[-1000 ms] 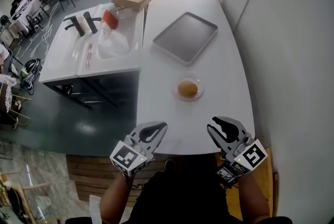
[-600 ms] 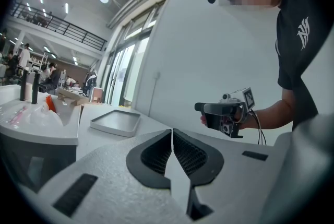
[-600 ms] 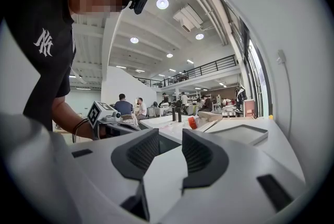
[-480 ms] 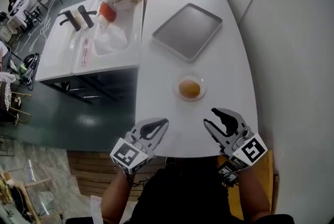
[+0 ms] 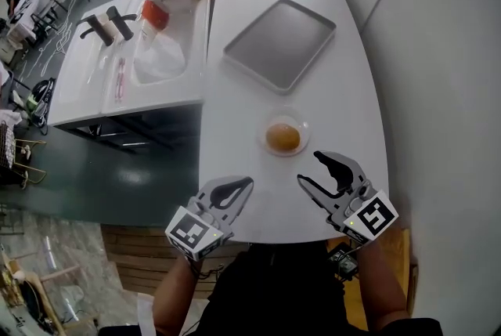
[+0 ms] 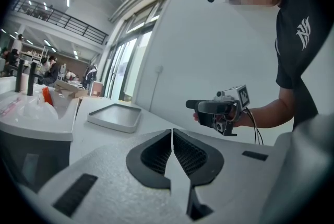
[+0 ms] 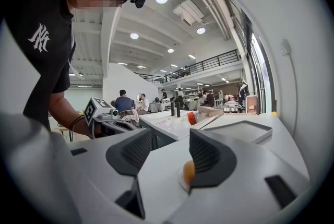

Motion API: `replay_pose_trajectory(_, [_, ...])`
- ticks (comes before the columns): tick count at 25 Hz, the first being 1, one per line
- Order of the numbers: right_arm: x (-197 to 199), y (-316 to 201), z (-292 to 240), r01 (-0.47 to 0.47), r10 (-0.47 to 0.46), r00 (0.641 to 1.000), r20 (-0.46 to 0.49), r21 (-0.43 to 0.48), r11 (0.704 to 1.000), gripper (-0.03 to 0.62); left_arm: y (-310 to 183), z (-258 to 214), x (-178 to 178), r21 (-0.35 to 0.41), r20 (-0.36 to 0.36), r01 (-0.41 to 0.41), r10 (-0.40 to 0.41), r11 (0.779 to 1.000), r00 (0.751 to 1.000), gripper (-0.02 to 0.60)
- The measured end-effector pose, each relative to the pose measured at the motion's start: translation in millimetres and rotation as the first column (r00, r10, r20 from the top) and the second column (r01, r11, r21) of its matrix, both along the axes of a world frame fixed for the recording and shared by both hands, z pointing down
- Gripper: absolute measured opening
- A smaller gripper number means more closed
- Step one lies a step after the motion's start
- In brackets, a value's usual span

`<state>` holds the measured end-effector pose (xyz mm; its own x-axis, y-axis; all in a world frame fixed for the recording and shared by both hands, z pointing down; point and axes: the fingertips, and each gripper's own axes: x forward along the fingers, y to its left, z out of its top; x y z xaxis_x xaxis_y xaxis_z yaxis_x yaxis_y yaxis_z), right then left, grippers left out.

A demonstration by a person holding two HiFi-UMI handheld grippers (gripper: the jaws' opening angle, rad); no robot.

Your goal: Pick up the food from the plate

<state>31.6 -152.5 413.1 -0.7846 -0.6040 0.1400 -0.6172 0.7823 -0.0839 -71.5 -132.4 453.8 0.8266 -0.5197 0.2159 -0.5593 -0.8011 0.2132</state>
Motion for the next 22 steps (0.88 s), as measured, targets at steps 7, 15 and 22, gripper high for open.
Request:
replay_pose_trajectory(7, [0,-23,14,0.014,-0.015,1.0,-0.02,-0.015,1.0,0.219,-12,9,7,-0.024,-0.011,0.0,0.0,1.0,1.0,0.009])
replay_pose_trajectory(15, [-7,-50,23,0.029,-0.029,0.998,-0.052,-0.007,1.0,0.239,-21,22,9,-0.073,-0.018,0.01,-0.012,0.997,1.0,0.009])
replay_pose_trajectory(22, [-17,-72,32,0.041,-0.042,0.997,-0.064,-0.012,0.999,0.259,-36,29,8,-0.066,-0.017,0.011,-0.012,0.998,1.0,0.009])
